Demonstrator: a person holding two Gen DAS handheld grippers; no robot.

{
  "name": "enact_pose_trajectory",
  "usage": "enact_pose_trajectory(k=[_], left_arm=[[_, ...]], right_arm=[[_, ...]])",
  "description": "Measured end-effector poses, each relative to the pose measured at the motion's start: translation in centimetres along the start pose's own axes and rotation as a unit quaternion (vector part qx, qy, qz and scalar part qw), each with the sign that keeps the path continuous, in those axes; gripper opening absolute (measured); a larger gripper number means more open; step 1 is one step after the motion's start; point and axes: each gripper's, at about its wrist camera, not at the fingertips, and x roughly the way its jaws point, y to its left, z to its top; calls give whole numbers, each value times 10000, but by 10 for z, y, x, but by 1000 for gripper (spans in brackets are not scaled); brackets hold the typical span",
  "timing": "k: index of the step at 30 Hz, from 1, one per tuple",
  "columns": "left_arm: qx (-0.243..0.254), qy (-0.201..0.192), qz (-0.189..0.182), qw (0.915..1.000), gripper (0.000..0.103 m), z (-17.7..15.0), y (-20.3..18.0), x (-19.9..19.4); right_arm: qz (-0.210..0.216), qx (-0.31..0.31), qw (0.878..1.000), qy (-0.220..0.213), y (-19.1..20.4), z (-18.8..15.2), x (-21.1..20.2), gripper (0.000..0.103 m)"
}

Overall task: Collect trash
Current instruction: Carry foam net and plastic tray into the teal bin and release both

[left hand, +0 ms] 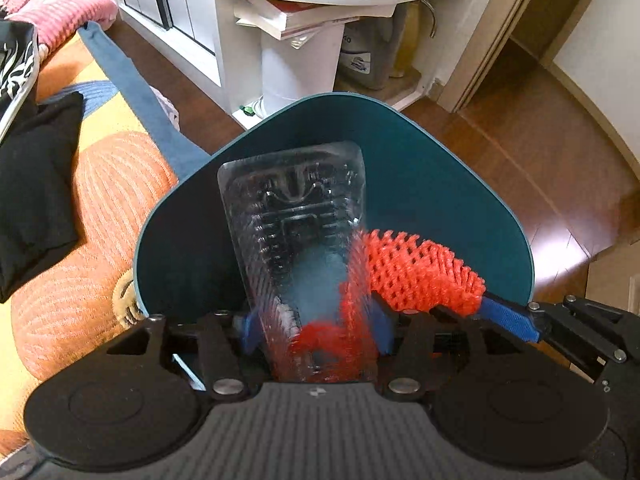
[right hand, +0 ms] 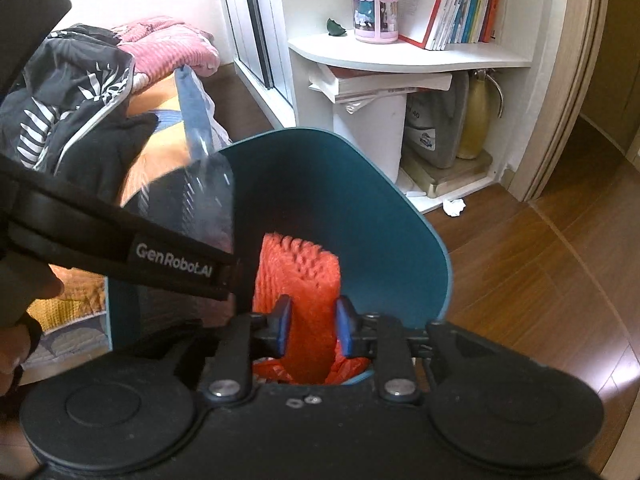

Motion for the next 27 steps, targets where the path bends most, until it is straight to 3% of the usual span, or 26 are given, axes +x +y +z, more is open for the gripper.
enact_pose_trajectory(k=[2, 11, 27], left_arm=[[-4, -40, 12, 10000, 65, -2, 1, -3], [-114, -291, -6, 9995, 65, -12, 13, -39], [-438, -967, 126, 9943, 66, -66, 63, -159]], right_arm=[[25, -10, 10000, 10, 1, 1, -1, 31], [132, -9, 9999, -109, 9, 2, -27, 36], [725, -290, 9957, -506, 75, 2, -105, 44]])
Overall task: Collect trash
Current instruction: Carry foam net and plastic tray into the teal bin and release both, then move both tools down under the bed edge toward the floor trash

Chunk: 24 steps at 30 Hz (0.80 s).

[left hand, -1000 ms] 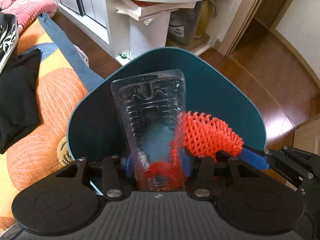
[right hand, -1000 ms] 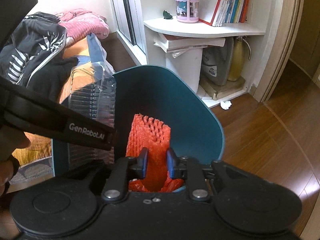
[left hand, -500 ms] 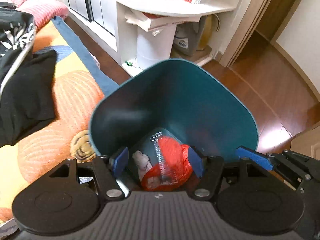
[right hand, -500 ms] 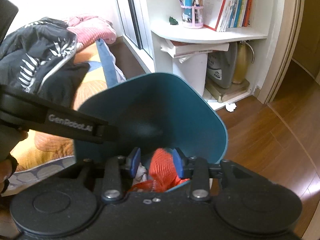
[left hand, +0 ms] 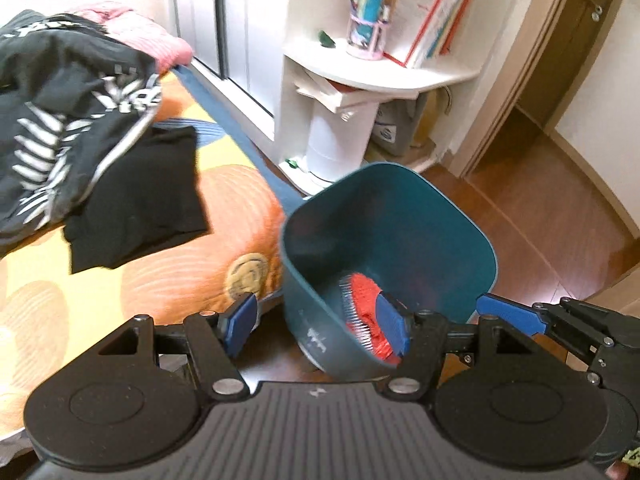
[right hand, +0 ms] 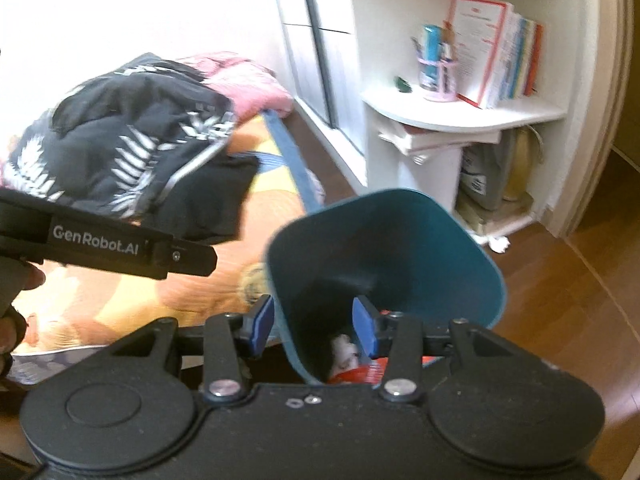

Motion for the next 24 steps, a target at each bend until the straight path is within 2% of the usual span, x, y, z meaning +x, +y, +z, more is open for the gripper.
enact_pose_trajectory(k=[2, 10, 12, 14, 20, 24], left_arm=[[-63, -74, 14, 10000, 73, -7, 11, -18], [-341, -315, 148, 9988, 73, -37, 62, -76], [-424, -341, 200, 9983, 76, -47, 76, -86], [-509, -367, 242, 9977, 80, -57, 90, -95], [-712, -306, 404, 9962, 81, -92, 129, -109], [-858, -233, 366, 9954, 86, -116, 152, -109]], right_arm=[[108, -118, 9999, -64, 14, 2, -8, 44], [568, -545, 9967, -181, 70, 7, -28, 45], [685, -653, 9954, -172, 84, 6, -30, 45], [789, -782, 9937, -164, 98, 3, -30, 45], [1088, -1086, 9881, -37, 138, -11, -24, 47], [1283, -1154, 9849, 129, 158, -25, -12, 48]])
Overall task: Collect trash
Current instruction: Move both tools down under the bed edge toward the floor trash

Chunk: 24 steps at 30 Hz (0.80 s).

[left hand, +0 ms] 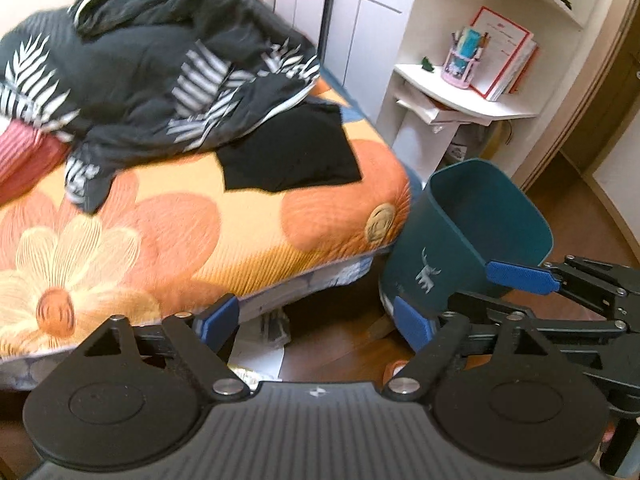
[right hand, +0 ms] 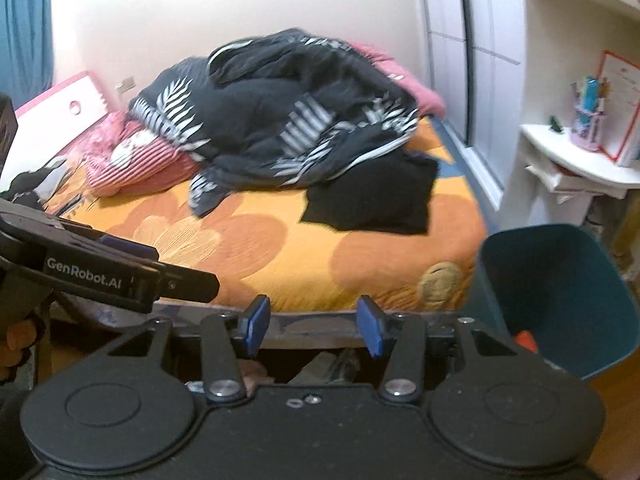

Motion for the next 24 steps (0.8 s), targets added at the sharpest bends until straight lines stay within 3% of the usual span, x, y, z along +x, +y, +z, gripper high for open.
enact_pose_trajectory(k=[7, 11, 19, 24], left_arm=[[-436, 307, -3, 9986, 88, -31, 51, 30], [-827, 452, 177, 9954, 88, -55, 86, 62], [-1470, 1165, 615, 9803, 88, -109, 145, 150], [-1694, 1815, 1030, 9632, 88, -139, 175, 208]], right_arm=[[172, 57, 9983, 549, 20, -26, 50, 49], [229, 75, 9951, 961, 21, -46, 85, 49], [329, 126, 9845, 1721, 18, -87, 165, 49], [584, -48, 9762, 2088, 27, -108, 208, 49]])
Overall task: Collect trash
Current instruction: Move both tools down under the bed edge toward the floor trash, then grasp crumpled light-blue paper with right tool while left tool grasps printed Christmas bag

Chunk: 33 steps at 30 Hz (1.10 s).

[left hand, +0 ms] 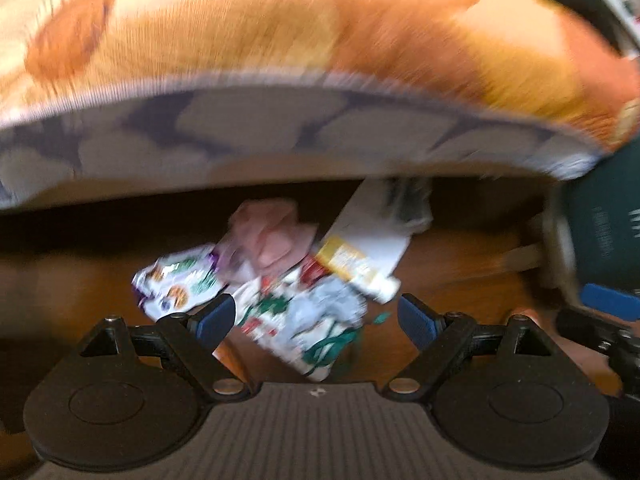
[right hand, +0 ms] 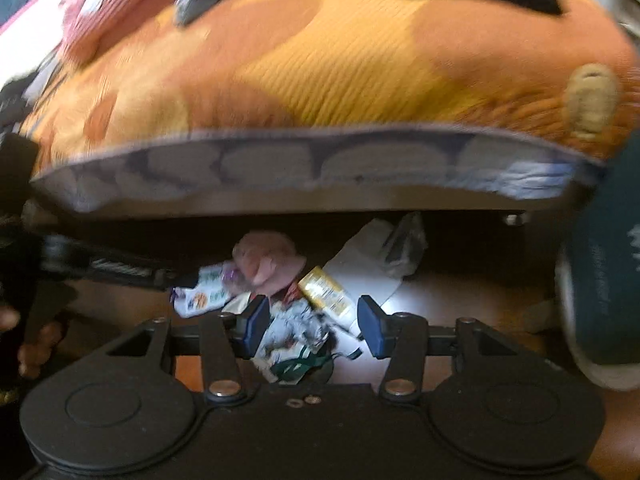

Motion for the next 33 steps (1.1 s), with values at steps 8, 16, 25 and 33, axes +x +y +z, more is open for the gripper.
enact_pose_trajectory(k=[8, 16, 25, 33], left_arm=[[-1344, 1219, 281, 9830, 88, -2, 48, 101], [-2124, 1822, 361, 9594, 88, -5, 73, 184], [-2681, 2137, 334, 9388, 88, -18, 99, 250], [-2539, 2245, 259, 9405, 63, -31, 98, 280]], right_arm=[[108, -1056, 9913, 778, 25, -13, 90, 49], [211, -1287, 9810, 1439, 23, -27, 175, 48], [298, -1463, 9722, 1806, 26, -40, 240, 46], [299, -1497, 9692, 1930, 24, -46, 272, 45]])
